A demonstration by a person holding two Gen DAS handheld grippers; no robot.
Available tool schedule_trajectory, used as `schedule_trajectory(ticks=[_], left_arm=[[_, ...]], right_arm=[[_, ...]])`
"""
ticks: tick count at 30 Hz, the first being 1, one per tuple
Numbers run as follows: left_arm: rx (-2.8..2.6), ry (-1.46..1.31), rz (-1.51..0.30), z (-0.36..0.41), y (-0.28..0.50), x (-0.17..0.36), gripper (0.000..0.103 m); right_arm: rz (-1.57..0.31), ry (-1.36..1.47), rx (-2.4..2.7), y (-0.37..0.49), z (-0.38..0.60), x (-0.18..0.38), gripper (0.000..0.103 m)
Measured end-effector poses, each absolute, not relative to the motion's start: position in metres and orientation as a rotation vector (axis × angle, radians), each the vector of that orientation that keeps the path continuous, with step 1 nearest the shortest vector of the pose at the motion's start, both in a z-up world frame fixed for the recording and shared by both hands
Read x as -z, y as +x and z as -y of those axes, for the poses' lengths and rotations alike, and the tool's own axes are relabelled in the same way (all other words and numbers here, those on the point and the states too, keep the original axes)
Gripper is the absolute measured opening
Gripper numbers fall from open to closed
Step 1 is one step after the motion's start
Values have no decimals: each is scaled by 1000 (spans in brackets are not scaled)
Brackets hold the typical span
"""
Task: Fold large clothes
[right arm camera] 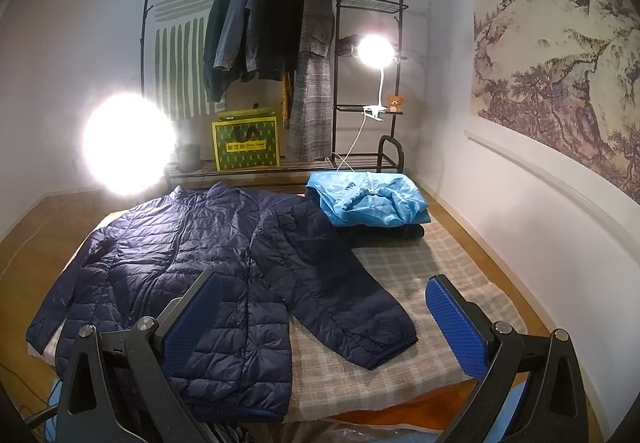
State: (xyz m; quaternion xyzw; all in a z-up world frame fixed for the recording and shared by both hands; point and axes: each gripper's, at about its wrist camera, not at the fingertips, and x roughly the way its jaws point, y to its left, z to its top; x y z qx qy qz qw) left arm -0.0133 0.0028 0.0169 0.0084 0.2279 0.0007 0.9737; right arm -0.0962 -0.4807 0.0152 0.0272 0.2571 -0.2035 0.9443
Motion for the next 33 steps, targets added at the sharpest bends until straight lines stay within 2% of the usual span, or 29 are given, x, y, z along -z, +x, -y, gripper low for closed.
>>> schedule_trajectory(ticks=[33], left_arm=[[-19, 0, -464, -14, -8, -7, 103]], right_arm=[[-513, 23, 427, -96, 468, -20, 103]])
